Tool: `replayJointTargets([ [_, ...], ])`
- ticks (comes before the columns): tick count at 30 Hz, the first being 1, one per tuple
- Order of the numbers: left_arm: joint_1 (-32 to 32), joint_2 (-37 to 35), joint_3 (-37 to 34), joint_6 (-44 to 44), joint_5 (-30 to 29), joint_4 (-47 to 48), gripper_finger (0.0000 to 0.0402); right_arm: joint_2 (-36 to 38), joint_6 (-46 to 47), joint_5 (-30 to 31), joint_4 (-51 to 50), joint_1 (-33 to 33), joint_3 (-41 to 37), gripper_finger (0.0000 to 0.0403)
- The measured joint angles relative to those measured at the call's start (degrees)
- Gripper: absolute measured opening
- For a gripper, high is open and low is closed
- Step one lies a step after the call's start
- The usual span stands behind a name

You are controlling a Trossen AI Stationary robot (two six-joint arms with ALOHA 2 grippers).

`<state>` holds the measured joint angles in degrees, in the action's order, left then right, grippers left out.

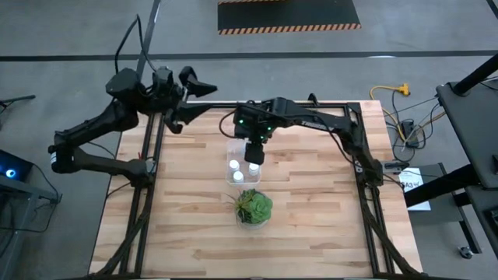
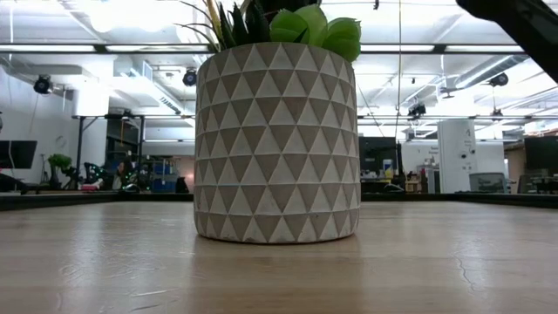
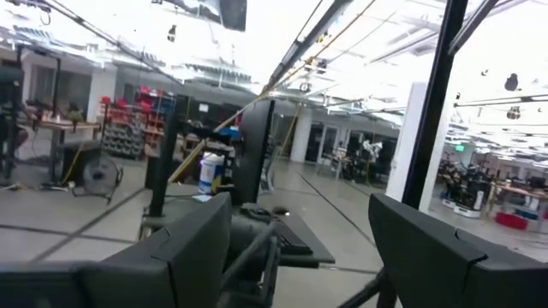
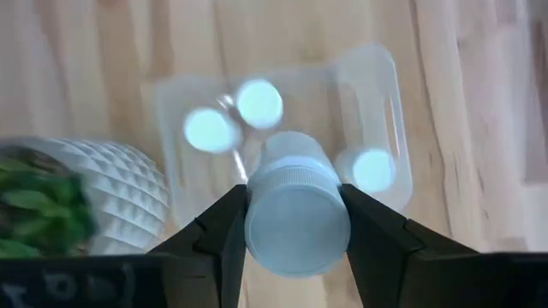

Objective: Pick and place pill bottles into a basket
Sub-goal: Put the white pill bottle into the transparent bin

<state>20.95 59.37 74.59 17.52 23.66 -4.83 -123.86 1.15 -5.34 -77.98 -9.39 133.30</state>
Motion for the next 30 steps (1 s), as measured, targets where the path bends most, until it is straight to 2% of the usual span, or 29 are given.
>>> replayJointTargets([
  [16, -0.1, 3.3, 0.0, 2.7, 0.4, 1.0, 0.0258, -4.9, -2.9, 4.1, 6.1, -1.5, 0.4, 0.0145],
  [30, -0.1, 3.0, 0.0, 3.1, 0.4, 0.8, 0.0258, -11.2, -6.6, 4.1, 9.7, -2.6, 0.4, 0.0145],
])
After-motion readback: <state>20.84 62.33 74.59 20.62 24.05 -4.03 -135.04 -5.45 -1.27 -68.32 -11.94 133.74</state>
